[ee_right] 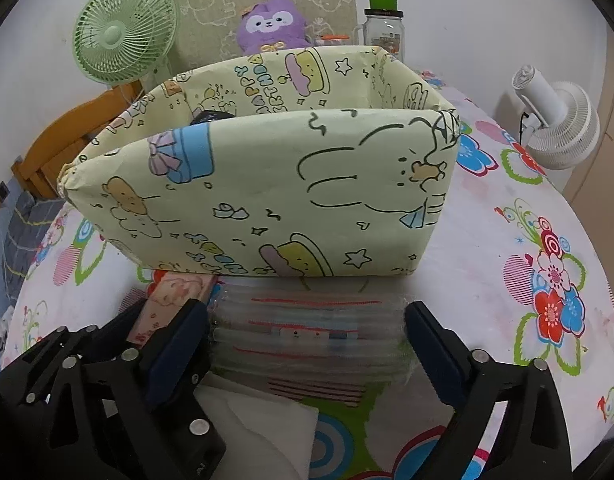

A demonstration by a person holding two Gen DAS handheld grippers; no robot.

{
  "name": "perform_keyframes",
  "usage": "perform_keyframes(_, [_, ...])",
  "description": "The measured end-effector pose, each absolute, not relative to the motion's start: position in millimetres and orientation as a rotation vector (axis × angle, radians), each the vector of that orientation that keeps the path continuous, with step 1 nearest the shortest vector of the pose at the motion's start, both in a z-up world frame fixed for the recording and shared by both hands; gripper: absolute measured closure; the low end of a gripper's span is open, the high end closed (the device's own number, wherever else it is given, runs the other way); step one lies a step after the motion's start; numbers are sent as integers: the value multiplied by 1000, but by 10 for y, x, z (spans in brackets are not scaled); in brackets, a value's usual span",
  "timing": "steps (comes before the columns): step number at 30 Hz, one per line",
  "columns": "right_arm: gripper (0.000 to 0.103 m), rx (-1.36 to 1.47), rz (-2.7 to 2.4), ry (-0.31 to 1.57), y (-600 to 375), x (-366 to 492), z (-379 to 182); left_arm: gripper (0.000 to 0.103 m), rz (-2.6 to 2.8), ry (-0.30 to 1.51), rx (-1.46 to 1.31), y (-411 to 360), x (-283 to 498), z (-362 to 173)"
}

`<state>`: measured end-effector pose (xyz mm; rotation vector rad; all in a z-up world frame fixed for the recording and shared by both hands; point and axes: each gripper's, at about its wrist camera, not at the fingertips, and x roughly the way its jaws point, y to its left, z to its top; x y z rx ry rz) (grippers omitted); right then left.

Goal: Organize soft objects
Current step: 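Grasp the pink wet-wipe pack with the left gripper while the right gripper grasps the clear zip bags, then carry the wipe pack with the left gripper while the right gripper carries the zip bags over the fabric box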

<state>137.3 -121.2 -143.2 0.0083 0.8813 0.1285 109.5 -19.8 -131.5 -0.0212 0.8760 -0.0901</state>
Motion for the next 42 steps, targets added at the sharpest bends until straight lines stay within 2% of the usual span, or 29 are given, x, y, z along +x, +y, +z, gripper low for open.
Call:
perform_keyframes(23, [8, 13, 134, 836, -1224, 1191, -1247, 63, -75, 837, -43, -180, 936, -1142])
perform_keyframes(42, [8, 18, 144, 725, -1245, 843, -788, 63, -67, 729, -35, -200, 644, -719])
